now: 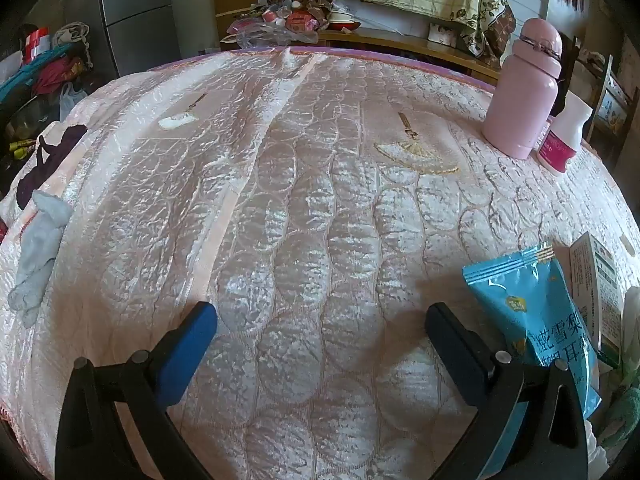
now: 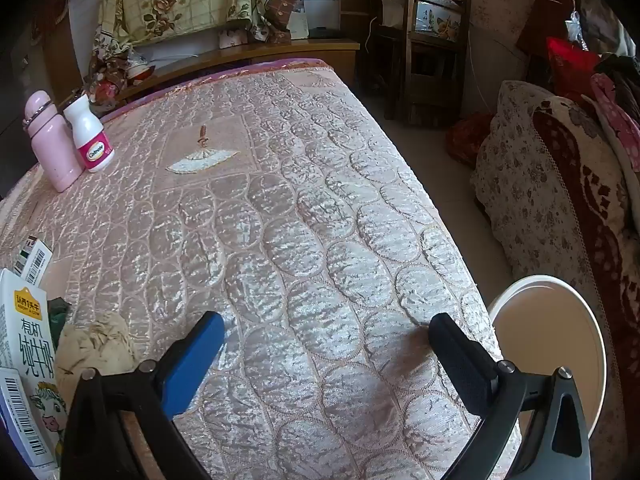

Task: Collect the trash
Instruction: 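Move both tools over the pile of trash on the bed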

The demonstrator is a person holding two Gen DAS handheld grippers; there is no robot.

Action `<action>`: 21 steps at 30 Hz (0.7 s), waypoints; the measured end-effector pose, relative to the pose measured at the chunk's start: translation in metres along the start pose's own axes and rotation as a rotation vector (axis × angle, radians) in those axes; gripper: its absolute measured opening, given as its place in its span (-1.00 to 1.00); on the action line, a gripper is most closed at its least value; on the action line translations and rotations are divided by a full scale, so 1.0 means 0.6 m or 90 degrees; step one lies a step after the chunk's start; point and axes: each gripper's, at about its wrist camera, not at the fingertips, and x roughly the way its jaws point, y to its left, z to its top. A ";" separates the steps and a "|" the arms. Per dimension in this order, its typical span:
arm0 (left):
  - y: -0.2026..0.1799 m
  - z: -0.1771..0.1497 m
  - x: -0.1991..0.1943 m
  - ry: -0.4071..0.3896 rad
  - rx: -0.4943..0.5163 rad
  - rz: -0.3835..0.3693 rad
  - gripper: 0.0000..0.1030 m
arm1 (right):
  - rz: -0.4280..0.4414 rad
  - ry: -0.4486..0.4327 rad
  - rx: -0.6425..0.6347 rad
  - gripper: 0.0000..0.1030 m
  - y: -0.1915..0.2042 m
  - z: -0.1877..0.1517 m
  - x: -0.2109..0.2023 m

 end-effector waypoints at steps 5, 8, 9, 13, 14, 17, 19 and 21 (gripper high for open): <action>0.006 0.002 -0.009 0.033 0.009 0.005 1.00 | 0.001 0.000 0.002 1.00 -0.001 0.000 0.000; 0.002 -0.017 -0.054 -0.025 0.014 0.035 1.00 | 0.003 0.013 -0.004 1.00 0.000 -0.002 -0.004; 0.002 -0.013 -0.068 -0.027 0.011 0.037 1.00 | 0.006 0.022 -0.009 1.00 -0.001 -0.003 -0.006; -0.002 -0.018 -0.144 -0.073 -0.007 0.023 1.00 | -0.002 0.007 -0.012 1.00 -0.005 -0.018 -0.045; -0.005 -0.019 -0.160 -0.083 -0.006 0.022 1.00 | -0.001 -0.007 -0.010 1.00 -0.009 -0.022 -0.059; -0.013 -0.036 -0.208 -0.114 0.002 0.004 1.00 | 0.017 -0.035 -0.003 1.00 -0.013 -0.035 -0.107; -0.030 -0.046 -0.231 -0.127 0.005 -0.008 1.00 | 0.027 -0.060 -0.008 1.00 -0.007 -0.044 -0.140; -0.052 -0.056 -0.252 -0.139 0.010 -0.020 1.00 | 0.036 -0.090 -0.013 1.00 -0.001 -0.051 -0.174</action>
